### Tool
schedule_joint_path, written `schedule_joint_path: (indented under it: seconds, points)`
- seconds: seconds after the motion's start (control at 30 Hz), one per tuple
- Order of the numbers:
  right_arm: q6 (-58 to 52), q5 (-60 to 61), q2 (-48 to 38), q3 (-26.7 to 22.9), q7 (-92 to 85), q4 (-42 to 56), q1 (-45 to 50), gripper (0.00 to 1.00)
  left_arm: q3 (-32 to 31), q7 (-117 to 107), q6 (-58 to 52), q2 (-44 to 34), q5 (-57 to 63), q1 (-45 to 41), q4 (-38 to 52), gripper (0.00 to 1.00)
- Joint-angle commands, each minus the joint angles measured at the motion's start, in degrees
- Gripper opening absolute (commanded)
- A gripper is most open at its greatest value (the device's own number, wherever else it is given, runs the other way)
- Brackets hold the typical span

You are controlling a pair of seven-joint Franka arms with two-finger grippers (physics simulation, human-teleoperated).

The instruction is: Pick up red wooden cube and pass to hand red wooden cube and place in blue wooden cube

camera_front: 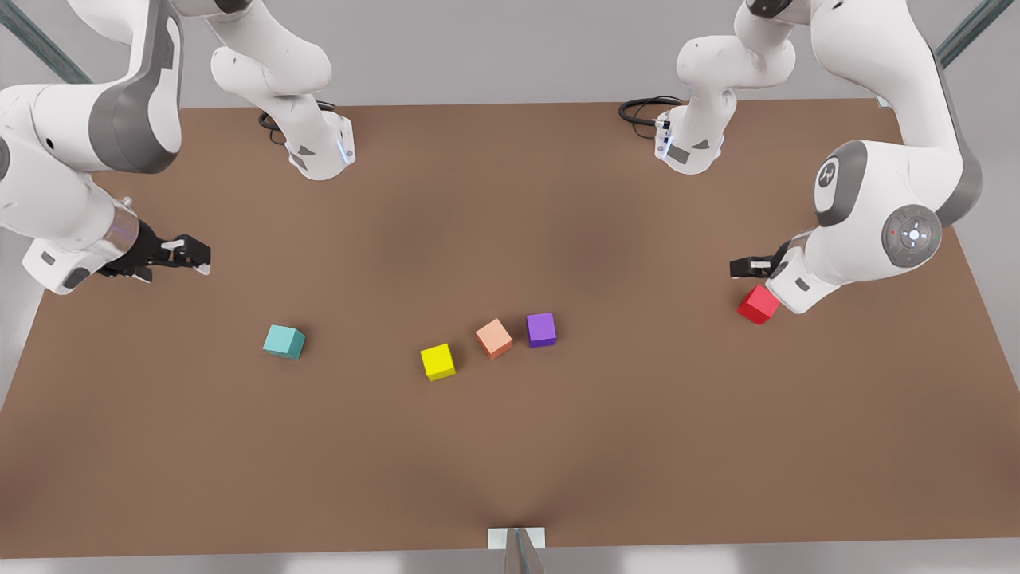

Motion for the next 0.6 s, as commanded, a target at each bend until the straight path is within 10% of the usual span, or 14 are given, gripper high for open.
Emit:
schedule_joint_path:
  seconds: [0.0,0.57]
  points:
    - [0.4,-0.1,-0.1,0.0,-0.9,-0.2,0.0,1.0,0.0,-0.2,0.0,0.0,0.1,0.0,0.0,1.0]
    - [0.5,-0.9,2.2,0.0,-0.9,0.5,0.1,1.0,17.2,-17.0,47.5,8.6,-3.9,1.8,-30.7,1.0]
